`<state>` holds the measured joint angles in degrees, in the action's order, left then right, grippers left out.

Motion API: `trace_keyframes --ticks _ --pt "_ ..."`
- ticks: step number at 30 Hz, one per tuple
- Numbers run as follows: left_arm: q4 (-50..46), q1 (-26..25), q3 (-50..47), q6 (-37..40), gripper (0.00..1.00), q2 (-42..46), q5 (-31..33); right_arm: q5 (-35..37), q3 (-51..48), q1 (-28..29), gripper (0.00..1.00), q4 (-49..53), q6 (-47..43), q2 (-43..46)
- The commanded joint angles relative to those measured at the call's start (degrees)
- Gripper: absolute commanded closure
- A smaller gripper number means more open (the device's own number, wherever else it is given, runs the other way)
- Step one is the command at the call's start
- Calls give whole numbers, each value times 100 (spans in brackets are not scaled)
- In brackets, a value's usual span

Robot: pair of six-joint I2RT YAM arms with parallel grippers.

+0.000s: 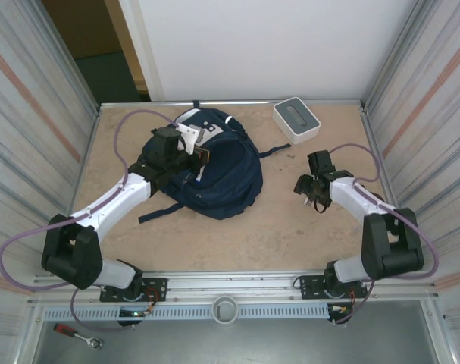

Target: Pack the student bag

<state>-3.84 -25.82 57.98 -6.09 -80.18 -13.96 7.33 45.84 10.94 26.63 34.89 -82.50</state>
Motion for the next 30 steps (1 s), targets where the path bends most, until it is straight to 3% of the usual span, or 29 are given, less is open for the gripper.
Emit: trace_keyframes --ticks 1,4,7,10,13,18,21,26,30 --pt "392 22 -58 -3 100 293 -169 110 45 -26 27 6 -171 -382" --pt "385 20 -106 -4 100 310 -164 58 47 -70 32 -76 -245 -633" --pt "381 21 -129 2 100 327 -183 17 48 -66 47 -127 -323 -689" --pt "372 17 -146 -4 100 362 -182 -58 -9 6 62 -117 -334 -404" --pt "350 21 -146 -12 100 411 -207 -268 -47 187 68 -12 -304 120" --pt "345 16 -181 -96 100 529 -230 -1118 -30 935 68 -269 139 1109" --pt "417 16 -215 -197 100 633 -335 -1454 213 1630 66 -710 478 1221" --pt "448 16 -169 -303 100 706 -392 -1742 998 2520 65 -1426 817 479" --pt "359 16 0 -345 100 645 -462 -1951 1803 2888 63 -1930 1035 -554"
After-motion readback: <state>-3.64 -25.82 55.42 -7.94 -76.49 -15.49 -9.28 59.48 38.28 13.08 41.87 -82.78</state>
